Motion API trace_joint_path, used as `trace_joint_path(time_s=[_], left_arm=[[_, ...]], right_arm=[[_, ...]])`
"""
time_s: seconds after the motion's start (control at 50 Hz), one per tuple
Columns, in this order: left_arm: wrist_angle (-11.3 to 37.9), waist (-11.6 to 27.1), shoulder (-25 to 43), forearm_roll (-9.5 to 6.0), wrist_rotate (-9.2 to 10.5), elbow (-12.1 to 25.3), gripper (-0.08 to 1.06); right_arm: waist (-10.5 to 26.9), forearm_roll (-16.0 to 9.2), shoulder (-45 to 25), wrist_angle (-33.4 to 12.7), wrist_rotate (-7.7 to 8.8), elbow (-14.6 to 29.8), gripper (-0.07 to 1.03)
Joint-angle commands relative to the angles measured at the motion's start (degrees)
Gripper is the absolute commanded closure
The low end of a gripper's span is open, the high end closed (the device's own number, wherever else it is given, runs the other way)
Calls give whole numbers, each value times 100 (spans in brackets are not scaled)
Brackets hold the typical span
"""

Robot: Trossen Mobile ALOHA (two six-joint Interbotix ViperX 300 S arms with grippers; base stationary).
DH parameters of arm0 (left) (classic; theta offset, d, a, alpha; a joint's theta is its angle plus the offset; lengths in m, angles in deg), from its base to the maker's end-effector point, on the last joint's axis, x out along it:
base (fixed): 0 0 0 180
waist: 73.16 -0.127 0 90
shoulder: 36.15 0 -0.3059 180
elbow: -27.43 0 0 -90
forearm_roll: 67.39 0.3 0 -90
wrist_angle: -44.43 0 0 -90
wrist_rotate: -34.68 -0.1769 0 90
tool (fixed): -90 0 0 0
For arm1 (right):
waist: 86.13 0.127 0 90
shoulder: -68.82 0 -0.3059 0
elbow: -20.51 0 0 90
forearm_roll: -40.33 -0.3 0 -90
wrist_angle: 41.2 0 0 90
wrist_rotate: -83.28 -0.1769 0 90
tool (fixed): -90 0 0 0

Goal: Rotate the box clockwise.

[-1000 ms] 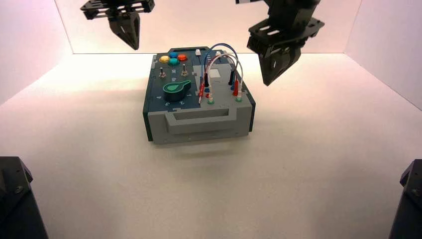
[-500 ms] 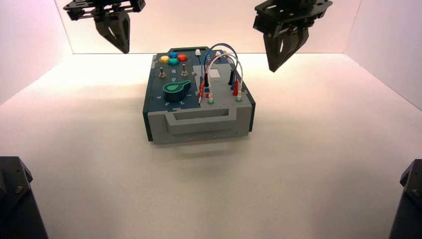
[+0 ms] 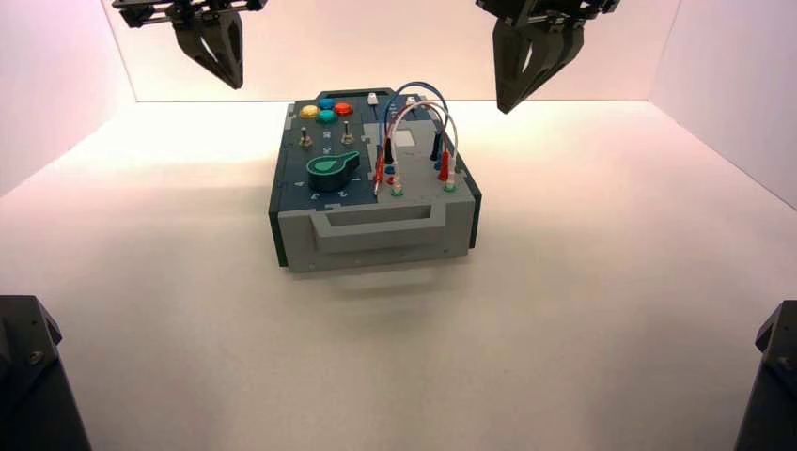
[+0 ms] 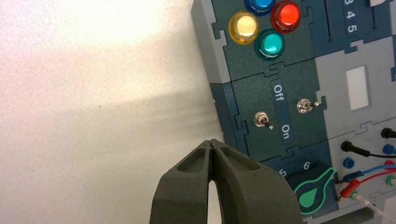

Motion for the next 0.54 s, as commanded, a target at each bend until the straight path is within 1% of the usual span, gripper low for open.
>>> trace_joint_path(time_s=[0.02, 0.14, 0.54], left_arm=[[-97, 9, -220, 0, -18, 26, 101], [-97, 18, -237, -9, -18, 35, 101], [-167, 18, -334, -9, -26, 9, 101]], right_arm=[[26, -44, 158, 158, -18, -26, 98], [26, -53, 185, 255, -35, -62, 98], [26, -26, 211, 264, -35, -62, 98]])
